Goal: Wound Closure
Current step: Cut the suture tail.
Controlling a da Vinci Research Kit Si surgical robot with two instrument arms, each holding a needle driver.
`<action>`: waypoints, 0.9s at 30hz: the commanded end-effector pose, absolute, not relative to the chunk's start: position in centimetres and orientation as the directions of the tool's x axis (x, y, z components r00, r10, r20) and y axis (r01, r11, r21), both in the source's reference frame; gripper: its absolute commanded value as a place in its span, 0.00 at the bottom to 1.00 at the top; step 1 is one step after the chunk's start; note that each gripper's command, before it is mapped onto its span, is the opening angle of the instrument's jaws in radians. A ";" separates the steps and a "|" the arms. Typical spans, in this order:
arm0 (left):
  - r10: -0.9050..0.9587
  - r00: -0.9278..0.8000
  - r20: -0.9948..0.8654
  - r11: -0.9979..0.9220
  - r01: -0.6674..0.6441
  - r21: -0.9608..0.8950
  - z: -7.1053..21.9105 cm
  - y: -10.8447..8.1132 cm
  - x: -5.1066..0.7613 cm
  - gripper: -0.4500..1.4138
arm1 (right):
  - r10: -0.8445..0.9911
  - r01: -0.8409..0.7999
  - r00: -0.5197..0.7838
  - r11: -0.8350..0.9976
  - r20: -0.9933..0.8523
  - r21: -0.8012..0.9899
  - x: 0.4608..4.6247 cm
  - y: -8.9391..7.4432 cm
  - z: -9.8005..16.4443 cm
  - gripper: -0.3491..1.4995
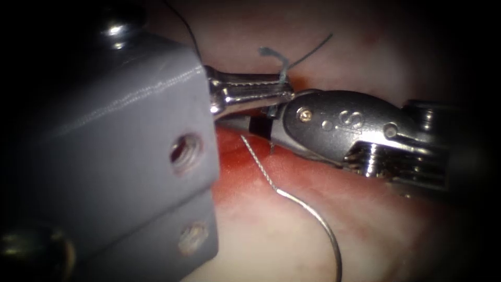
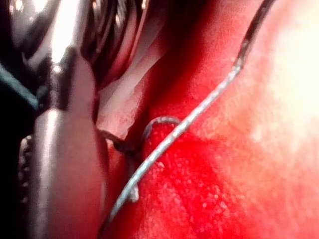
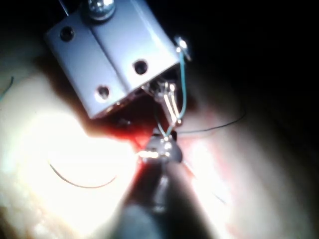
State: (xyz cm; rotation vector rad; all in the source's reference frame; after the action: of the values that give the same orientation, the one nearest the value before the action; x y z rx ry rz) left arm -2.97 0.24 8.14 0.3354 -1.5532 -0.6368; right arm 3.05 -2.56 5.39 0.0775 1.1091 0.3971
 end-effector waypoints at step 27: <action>-0.729 -0.032 0.684 0.666 0.197 0.719 8.1 0.7 -1.95 0.00 | 0.440 -0.400 0.274 0.861 -0.855 0.315 2.38 -2.4 4.8 0.83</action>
State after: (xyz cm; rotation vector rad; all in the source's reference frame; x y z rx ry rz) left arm -1.81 0.53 8.18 0.5052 -1.3974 -0.7951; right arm 2.28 -2.50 4.83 0.0414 1.1581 0.5669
